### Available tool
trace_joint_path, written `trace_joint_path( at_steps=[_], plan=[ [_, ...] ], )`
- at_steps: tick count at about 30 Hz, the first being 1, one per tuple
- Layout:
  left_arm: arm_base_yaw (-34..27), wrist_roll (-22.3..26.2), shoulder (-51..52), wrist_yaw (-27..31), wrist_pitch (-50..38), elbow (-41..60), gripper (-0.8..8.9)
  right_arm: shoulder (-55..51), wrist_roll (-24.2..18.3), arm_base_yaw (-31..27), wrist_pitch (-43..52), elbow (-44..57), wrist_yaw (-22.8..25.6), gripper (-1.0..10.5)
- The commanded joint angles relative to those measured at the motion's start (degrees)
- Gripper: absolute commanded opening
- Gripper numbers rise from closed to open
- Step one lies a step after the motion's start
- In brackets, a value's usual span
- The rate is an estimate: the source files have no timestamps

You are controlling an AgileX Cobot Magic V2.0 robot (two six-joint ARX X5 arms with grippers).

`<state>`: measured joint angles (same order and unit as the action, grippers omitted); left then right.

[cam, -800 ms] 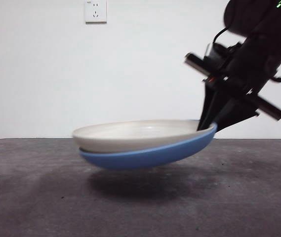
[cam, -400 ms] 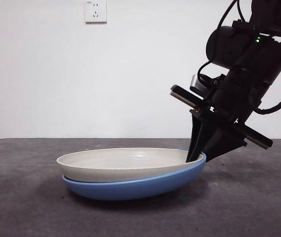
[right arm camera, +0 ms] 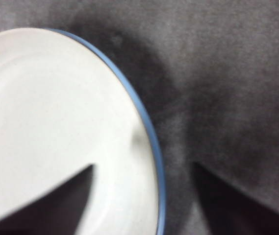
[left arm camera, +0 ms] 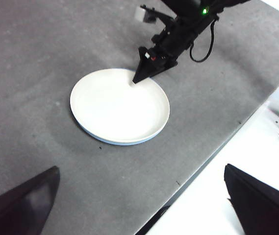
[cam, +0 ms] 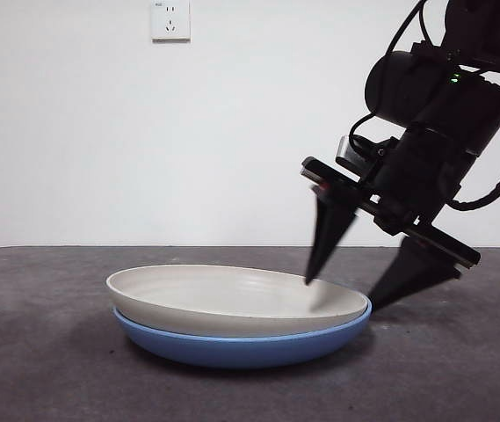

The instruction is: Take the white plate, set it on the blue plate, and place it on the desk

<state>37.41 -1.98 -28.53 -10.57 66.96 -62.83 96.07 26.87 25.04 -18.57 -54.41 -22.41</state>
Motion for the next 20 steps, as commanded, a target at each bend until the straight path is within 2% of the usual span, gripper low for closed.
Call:
trace_joint_path(
  at_steps=[1,8,13,20],
  plan=[
    [0.4,0.9,-0.2,0.1,-0.2,-0.5,5.63,-0.7,-0.7,-0.2,-0.5,-1.7,0.0,5.0],
    [0.4,0.9,-0.2,0.1,-0.1,-0.5,5.63,-10.1,-2.7,-0.2,-7.5,-2.7,1.6,5.1],
    [0.4,0.9,-0.2,0.1,0.0,-0.5,5.63,-21.4,-5.0,0.9,-15.5,-2.7,3.1,6.7],
    [0.4,-2.1,-0.2,0.1,-0.1,-0.5,5.63,-40.2,-7.8,1.8,-27.5,-2.7,3.0,6.8]
  ],
)
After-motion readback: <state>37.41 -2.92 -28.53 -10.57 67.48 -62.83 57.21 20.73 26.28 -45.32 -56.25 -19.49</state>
